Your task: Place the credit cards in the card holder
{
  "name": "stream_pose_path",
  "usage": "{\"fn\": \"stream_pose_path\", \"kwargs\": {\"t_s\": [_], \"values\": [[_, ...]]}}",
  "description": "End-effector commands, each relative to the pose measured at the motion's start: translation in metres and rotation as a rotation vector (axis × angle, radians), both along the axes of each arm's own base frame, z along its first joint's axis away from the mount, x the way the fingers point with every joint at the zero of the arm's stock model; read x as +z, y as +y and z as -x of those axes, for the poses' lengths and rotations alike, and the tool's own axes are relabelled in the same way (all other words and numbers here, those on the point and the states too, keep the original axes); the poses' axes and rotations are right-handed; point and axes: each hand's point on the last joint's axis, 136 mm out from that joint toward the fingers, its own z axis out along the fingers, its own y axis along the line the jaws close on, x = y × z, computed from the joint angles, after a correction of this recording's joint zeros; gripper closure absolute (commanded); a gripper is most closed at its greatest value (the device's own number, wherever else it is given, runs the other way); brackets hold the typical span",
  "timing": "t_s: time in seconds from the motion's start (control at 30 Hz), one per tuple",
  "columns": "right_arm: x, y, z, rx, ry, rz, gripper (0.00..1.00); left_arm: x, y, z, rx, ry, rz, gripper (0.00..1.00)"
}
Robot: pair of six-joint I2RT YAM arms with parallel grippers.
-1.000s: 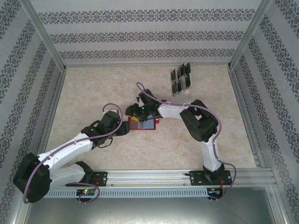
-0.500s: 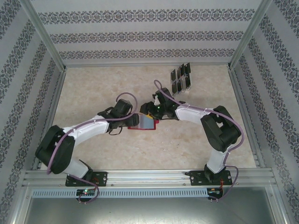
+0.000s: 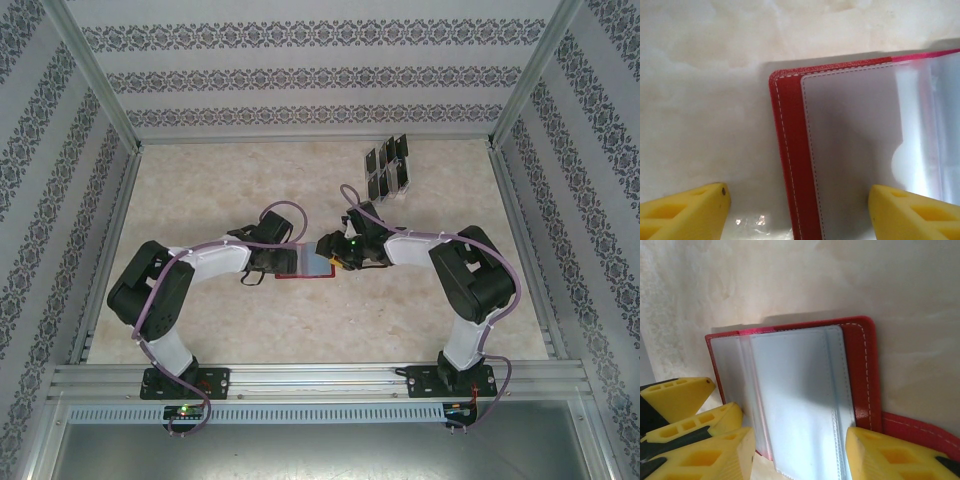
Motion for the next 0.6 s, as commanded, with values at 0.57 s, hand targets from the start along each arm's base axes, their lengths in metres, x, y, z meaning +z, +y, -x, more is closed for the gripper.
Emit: {"fn": "stream_pose_path", "kwargs": {"t_s": [0.57], "values": [[0.096,-0.022,-0.019,-0.019,-0.193,-0.043,0.48,0.016,0.006,0.011,-0.017,0.007,0.020,0.23]]}}
